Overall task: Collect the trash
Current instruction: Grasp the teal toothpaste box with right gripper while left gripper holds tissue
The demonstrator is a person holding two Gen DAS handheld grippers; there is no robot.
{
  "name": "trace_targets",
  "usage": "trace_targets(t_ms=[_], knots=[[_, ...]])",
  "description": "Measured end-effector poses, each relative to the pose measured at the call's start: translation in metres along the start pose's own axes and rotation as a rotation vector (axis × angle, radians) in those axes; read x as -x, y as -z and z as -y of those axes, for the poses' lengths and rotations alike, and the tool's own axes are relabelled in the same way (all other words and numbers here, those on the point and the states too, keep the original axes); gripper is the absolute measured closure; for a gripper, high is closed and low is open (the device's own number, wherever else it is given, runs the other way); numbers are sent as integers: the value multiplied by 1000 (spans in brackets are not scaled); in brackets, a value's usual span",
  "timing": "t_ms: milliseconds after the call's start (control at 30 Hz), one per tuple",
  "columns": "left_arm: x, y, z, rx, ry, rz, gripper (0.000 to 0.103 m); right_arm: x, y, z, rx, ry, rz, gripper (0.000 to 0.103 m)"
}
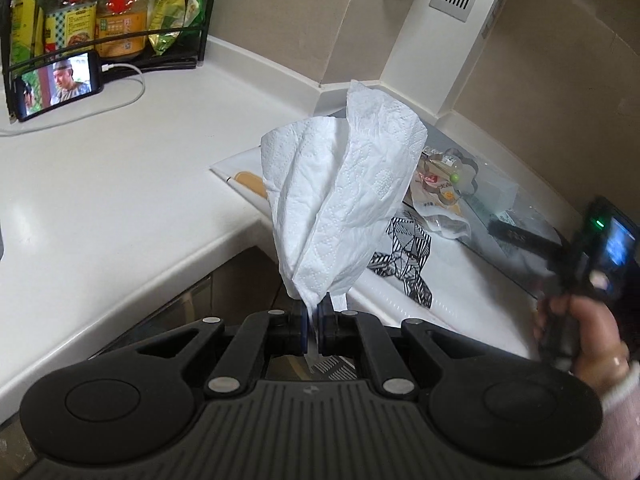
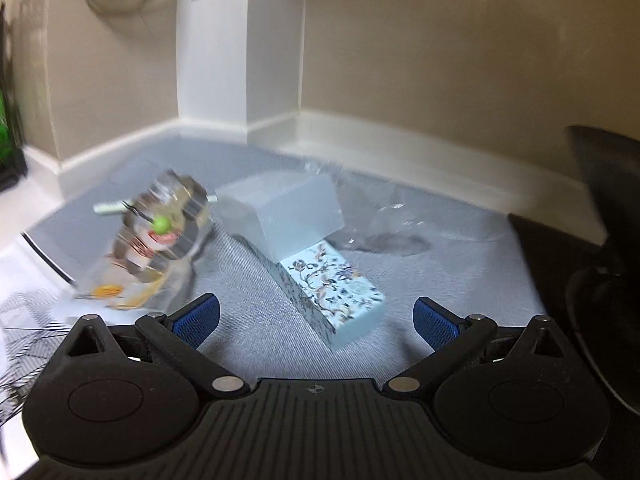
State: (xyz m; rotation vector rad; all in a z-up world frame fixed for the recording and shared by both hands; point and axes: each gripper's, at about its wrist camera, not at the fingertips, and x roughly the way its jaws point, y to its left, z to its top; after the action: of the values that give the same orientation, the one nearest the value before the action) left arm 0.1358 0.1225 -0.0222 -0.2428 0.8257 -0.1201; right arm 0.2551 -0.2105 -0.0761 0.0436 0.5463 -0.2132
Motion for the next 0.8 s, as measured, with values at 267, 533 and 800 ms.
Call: trace_targets(t_ms=[267, 533, 800], knots=[[20, 20, -20, 15, -7, -1, 98, -35, -7, 2, -58, 37, -48, 43], [31, 41, -28, 33, 9, -19, 98, 15, 14, 10, -128, -77, -57, 62], [47, 67, -22, 22, 8, -14, 98, 84, 43, 19, -139, -167, 0, 62]])
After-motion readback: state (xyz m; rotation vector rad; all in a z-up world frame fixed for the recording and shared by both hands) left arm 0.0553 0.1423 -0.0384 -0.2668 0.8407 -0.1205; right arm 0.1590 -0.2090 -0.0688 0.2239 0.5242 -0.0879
